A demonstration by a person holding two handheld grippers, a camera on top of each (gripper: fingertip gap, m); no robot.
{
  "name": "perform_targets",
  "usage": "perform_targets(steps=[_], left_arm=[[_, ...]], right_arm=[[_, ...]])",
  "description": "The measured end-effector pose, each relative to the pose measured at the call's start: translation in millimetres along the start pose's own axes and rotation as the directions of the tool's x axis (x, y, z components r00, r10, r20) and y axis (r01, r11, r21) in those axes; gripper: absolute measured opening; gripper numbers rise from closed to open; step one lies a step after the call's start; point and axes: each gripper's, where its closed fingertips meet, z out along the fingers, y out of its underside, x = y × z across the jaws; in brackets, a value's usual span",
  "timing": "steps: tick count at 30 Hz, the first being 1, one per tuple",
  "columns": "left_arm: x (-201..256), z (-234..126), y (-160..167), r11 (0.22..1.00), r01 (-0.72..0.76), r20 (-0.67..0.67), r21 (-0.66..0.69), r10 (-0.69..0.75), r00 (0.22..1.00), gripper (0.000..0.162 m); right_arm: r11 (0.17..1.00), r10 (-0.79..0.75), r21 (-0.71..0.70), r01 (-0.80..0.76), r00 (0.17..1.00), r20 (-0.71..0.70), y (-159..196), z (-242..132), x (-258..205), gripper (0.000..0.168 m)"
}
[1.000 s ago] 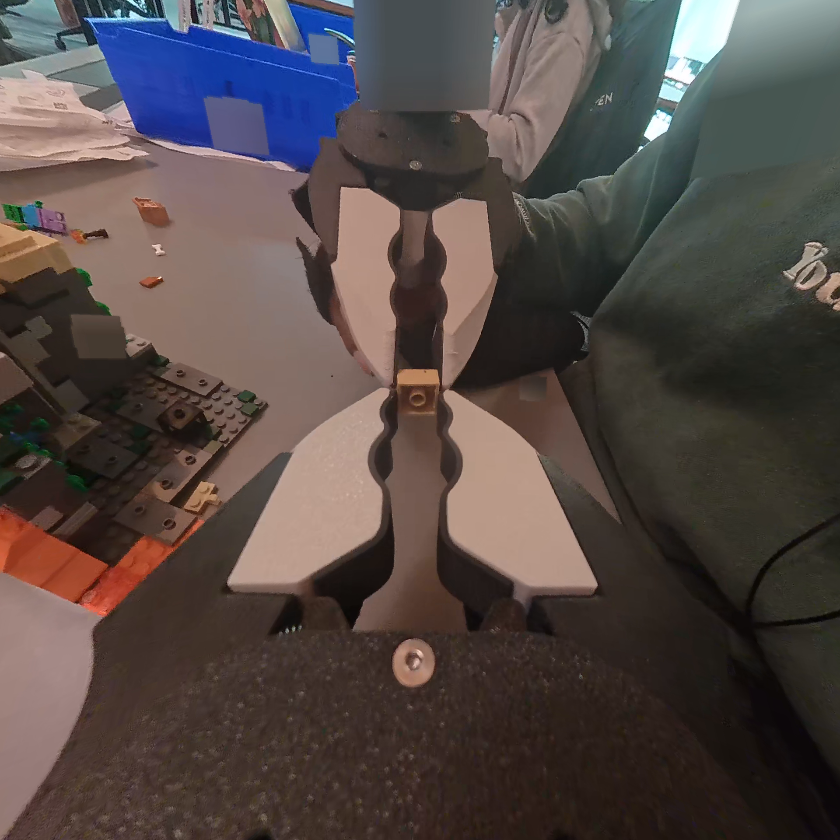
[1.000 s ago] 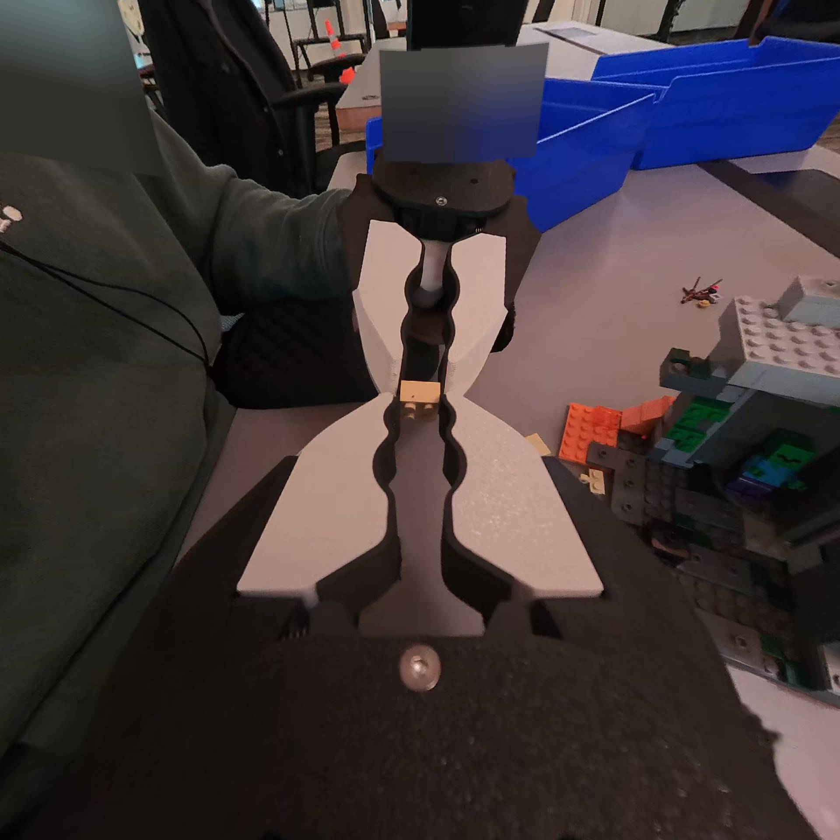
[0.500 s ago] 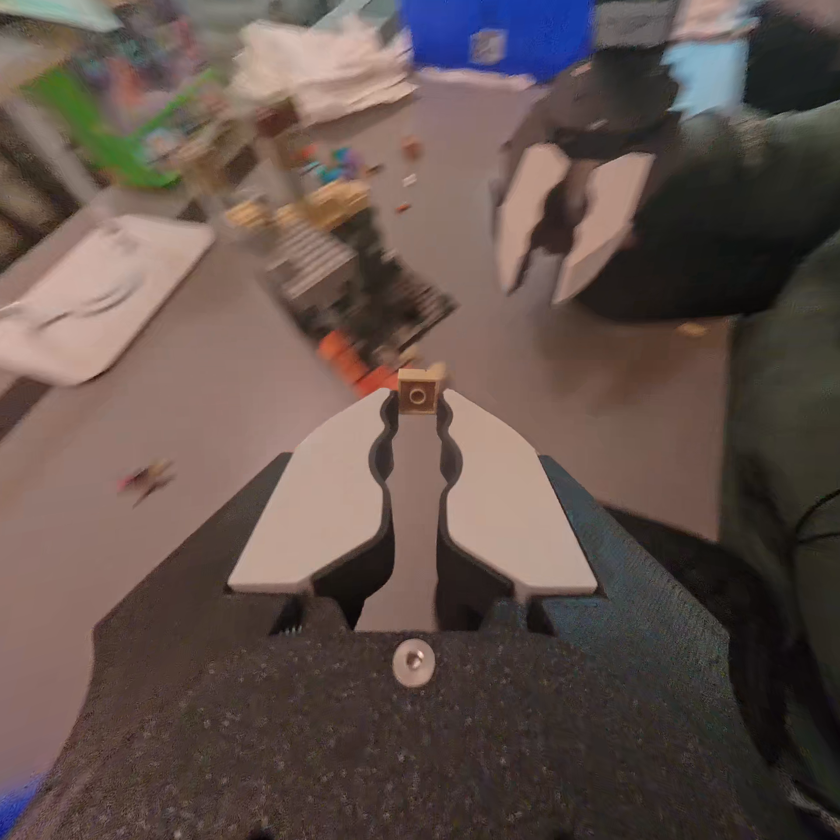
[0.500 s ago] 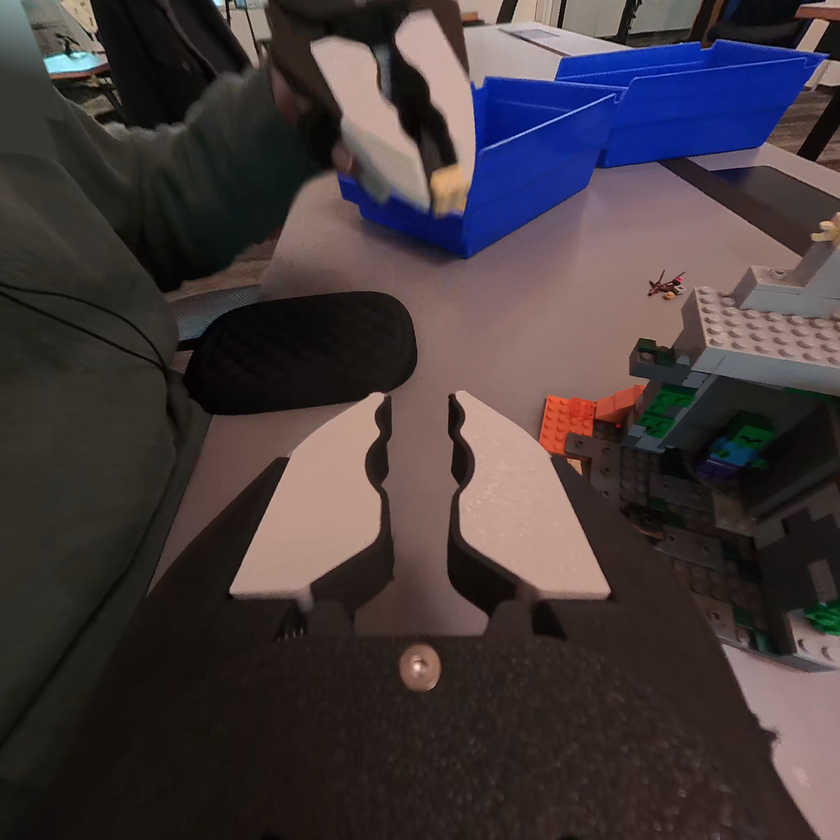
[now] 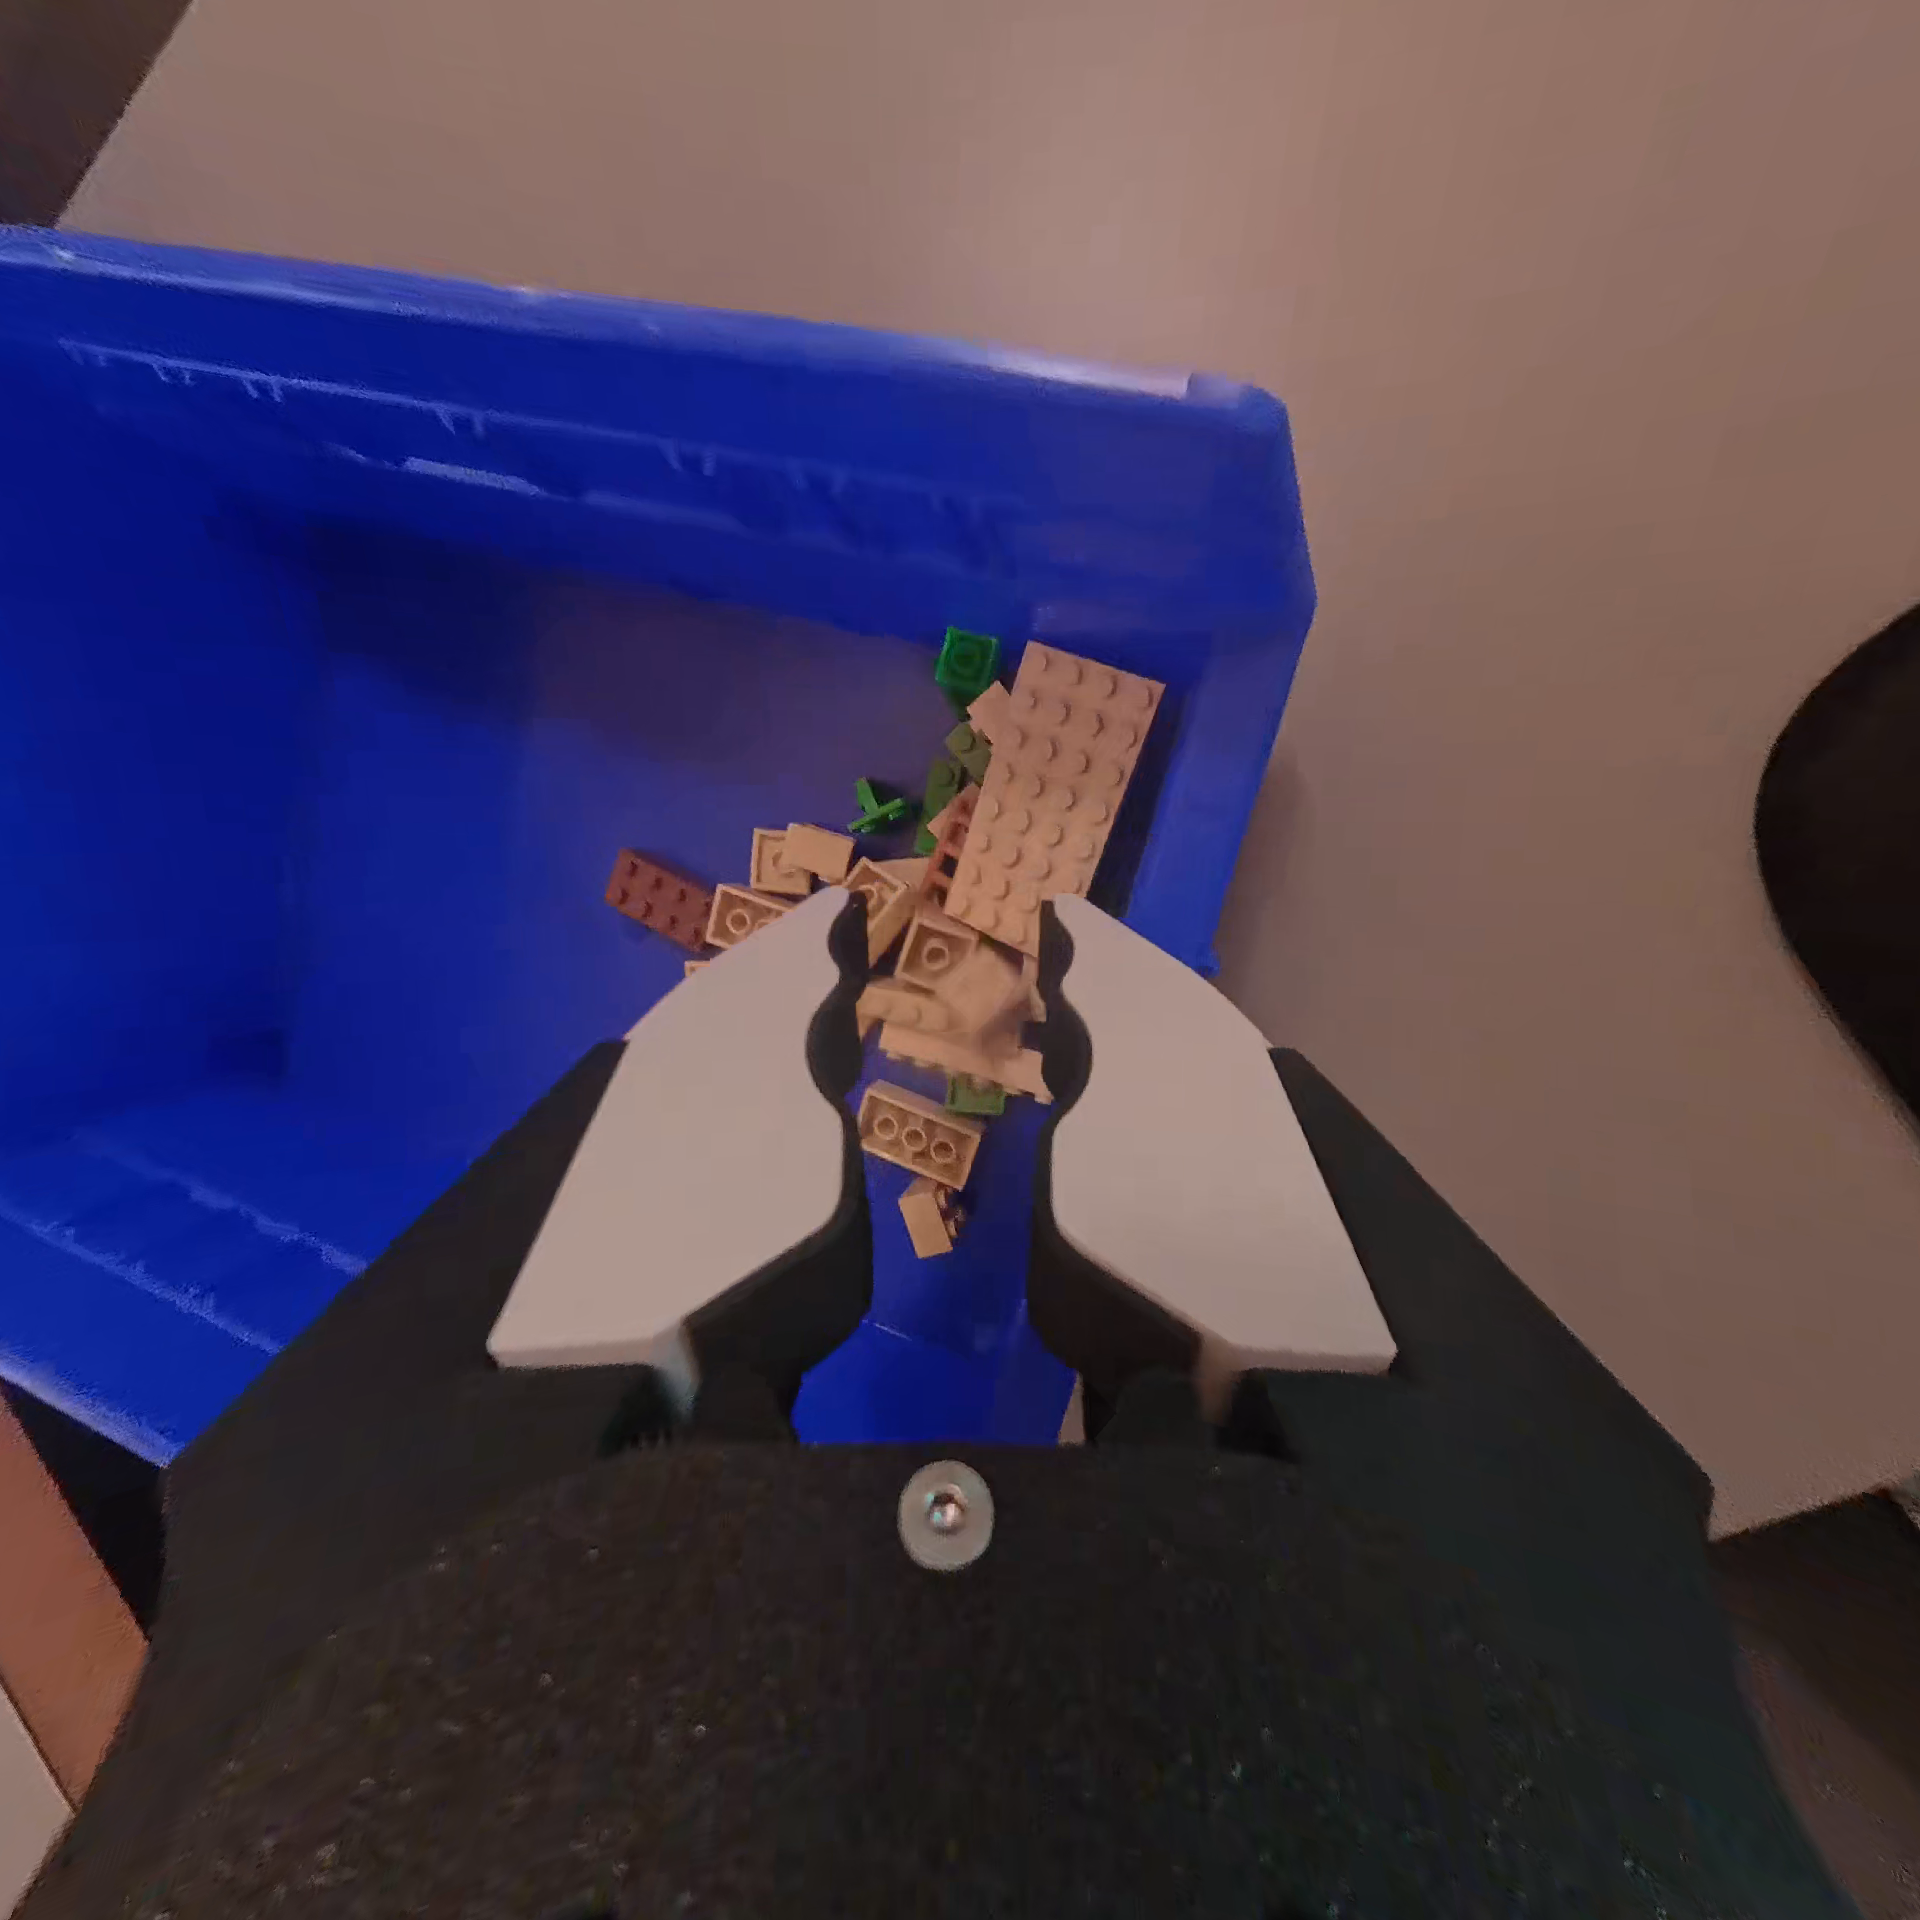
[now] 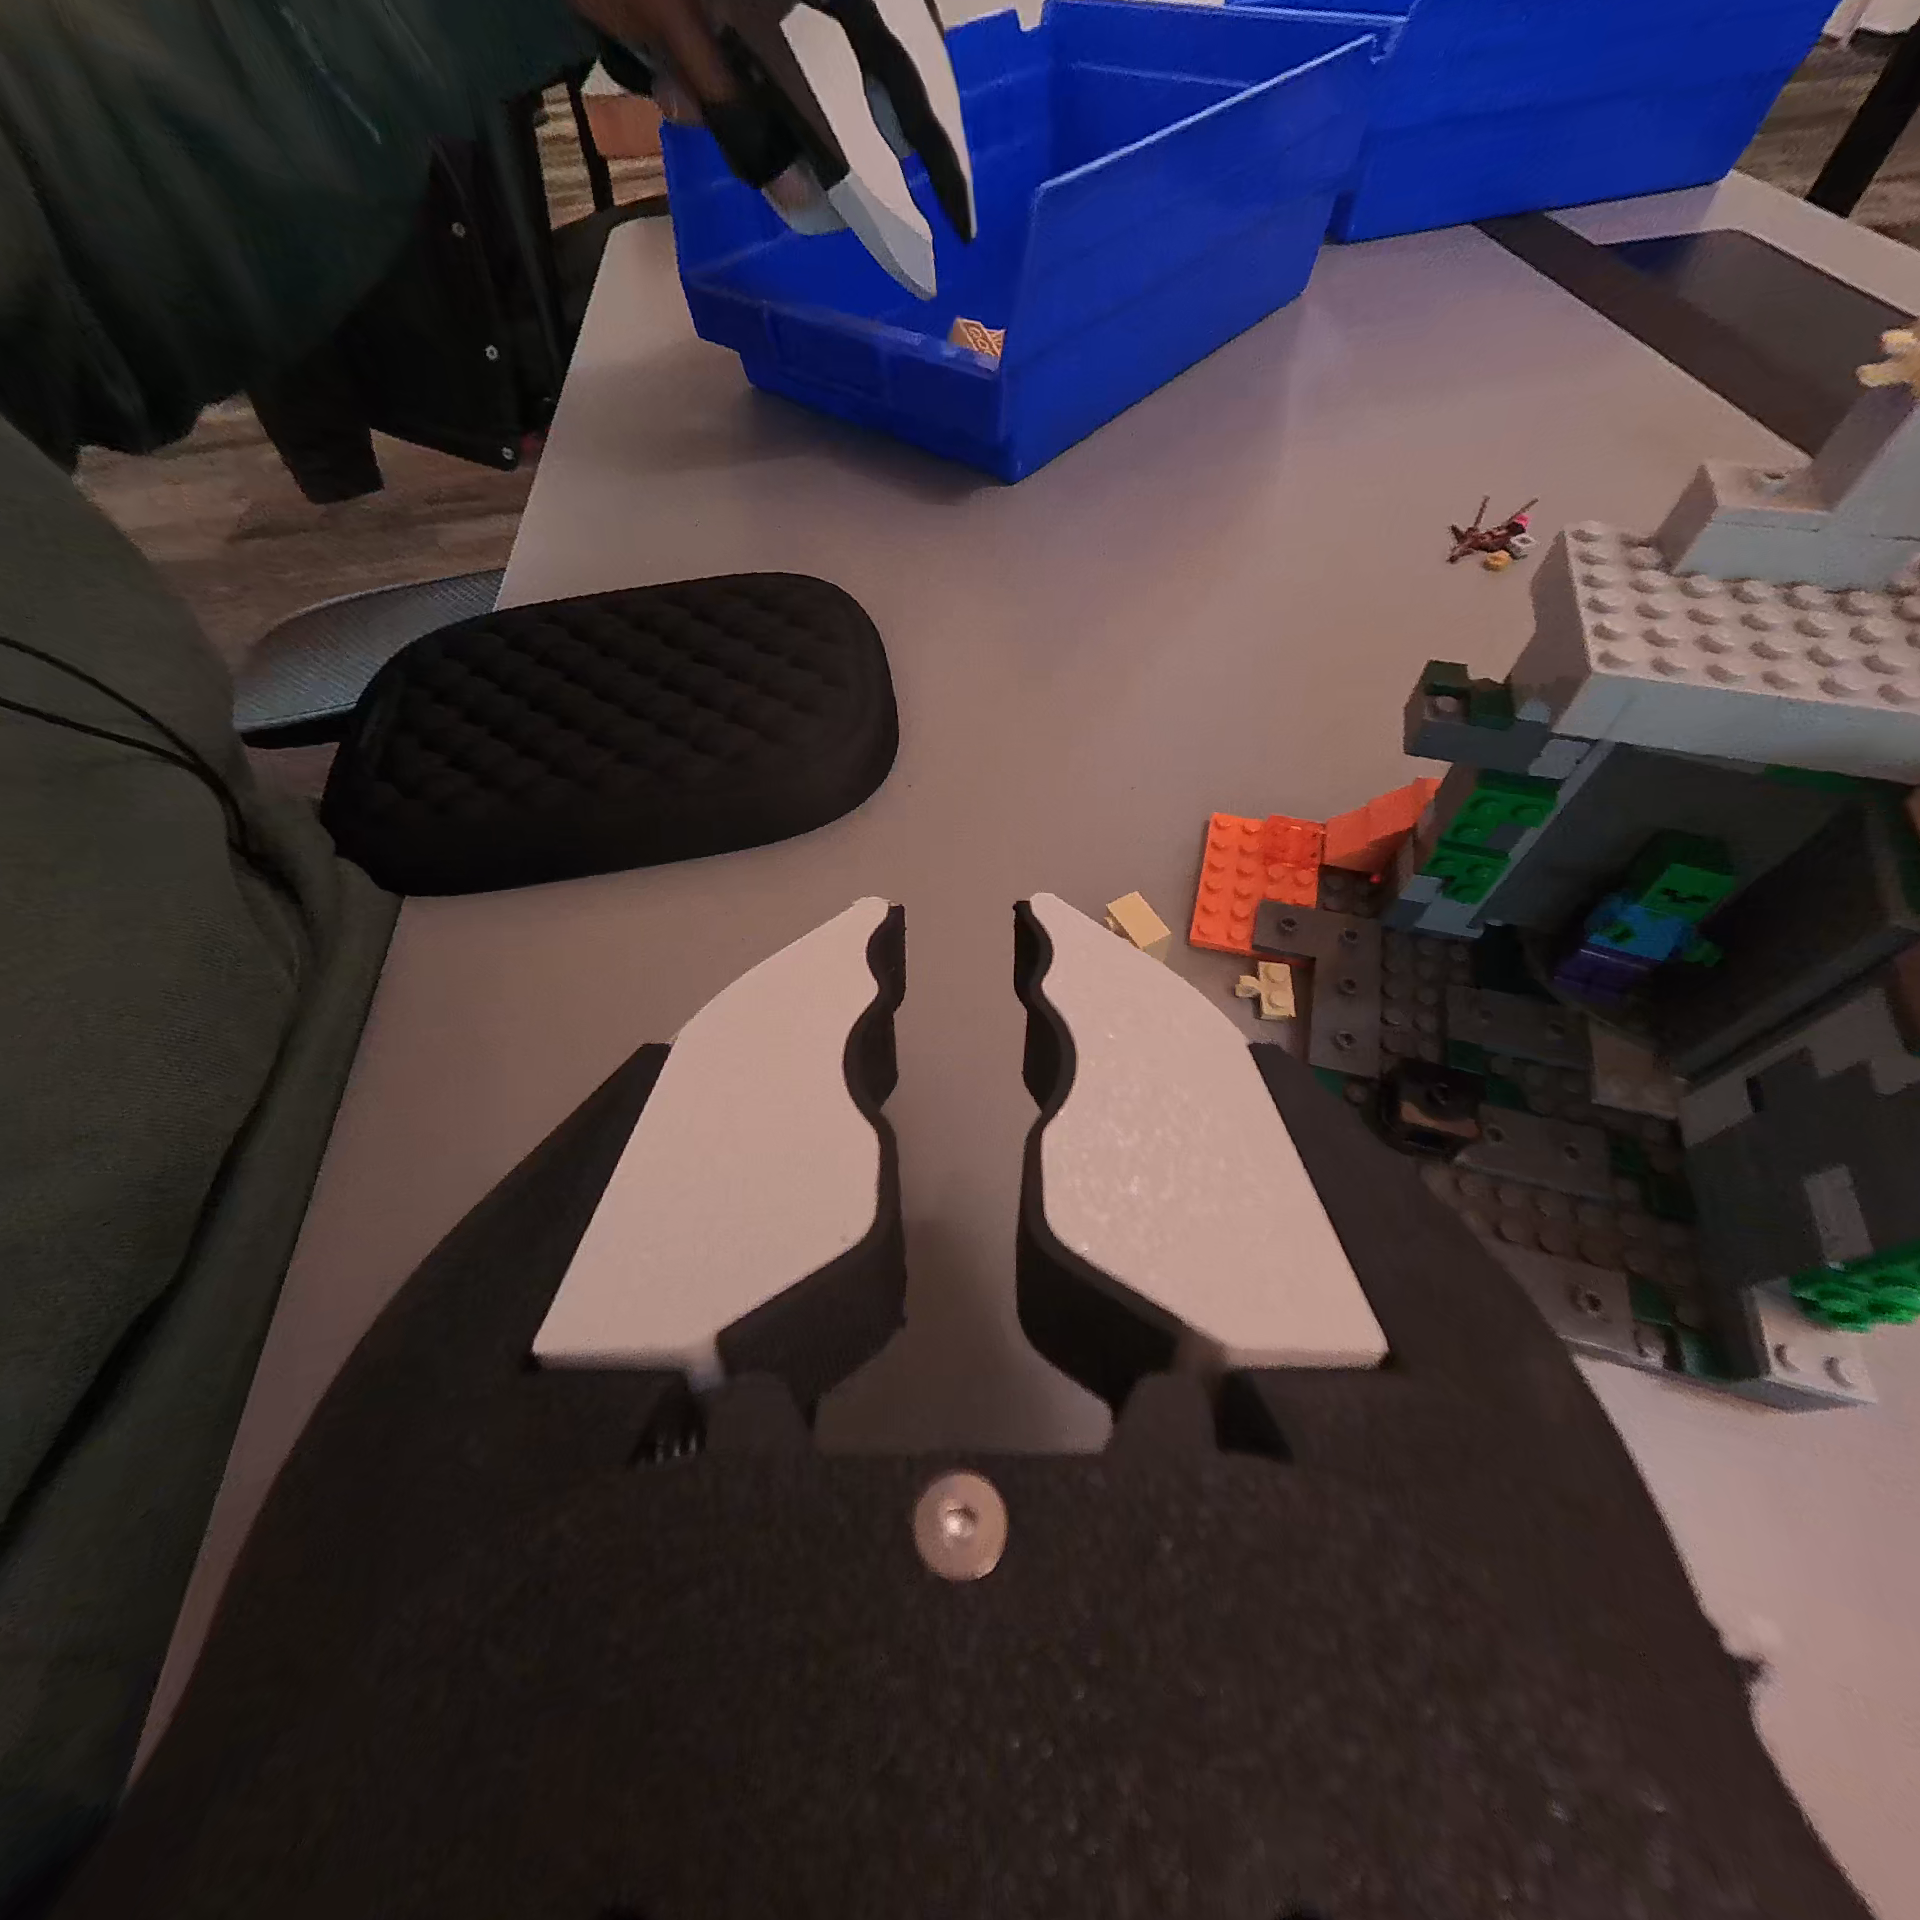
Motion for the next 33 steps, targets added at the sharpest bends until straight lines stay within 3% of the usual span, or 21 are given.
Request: perform_targets(steps=[5, 10, 13, 17, 19, 22, 26, 33], left_arm=[[13, -9, -25, 0.994, -0.029, -0.011, 0.104, 0.030, 0.999, 0.028], [111, -33, -78, 0.932, -0.135, -0.230, 0.337, 0.221, 0.948, 0.025], [197, -44, -103, 0.860, -0.200, -0.367, 0.470, 0.396, 0.842, 0.021], [313, -51, -115, 0.781, -0.239, -0.519, 0.577, 0.577, 0.631, 0.020], [361, -48, -114, 0.754, -0.278, -0.555, 0.596, 0.636, 0.535, 0.022], [411, -34, -113, 0.717, -0.349, -0.556, 0.604, 0.692, 0.460, 0.024], [445, -15, -113, 0.672, -0.428, -0.517, 0.605, 0.740, 0.430, 0.030], [457, -16, -120, 0.686, -0.403, -0.547, 0.606, 0.727, 0.415, 0.024]], right_arm=[[0.999, 0.033, 0.017, -0.033, 0.999, 0.007, -1, -2, 3, 0.019], [0.998, 0.059, 0.006, -0.058, 0.998, -0.029, 4, -3, 13, 0.019], [0.997, 0.072, -0.004, -0.072, 0.996, -0.044, 8, -2, 19, 0.018], [0.997, 0.074, -0.004, -0.074, 0.996, -0.052, 10, -1, 22, 0.018], [0.998, 0.067, 0.004, -0.067, 0.996, -0.056, 9, -1, 22, 0.018], [0.998, 0.051, 0.033, -0.048, 0.996, -0.078, 6, -3, 25, 0.020], [0.996, 0.060, 0.073, -0.054, 0.994, -0.087, 1, -8, 28, 0.015], [0.994, 0.060, 0.092, -0.052, 0.994, -0.091, -3, -11, 29, 0.013]])
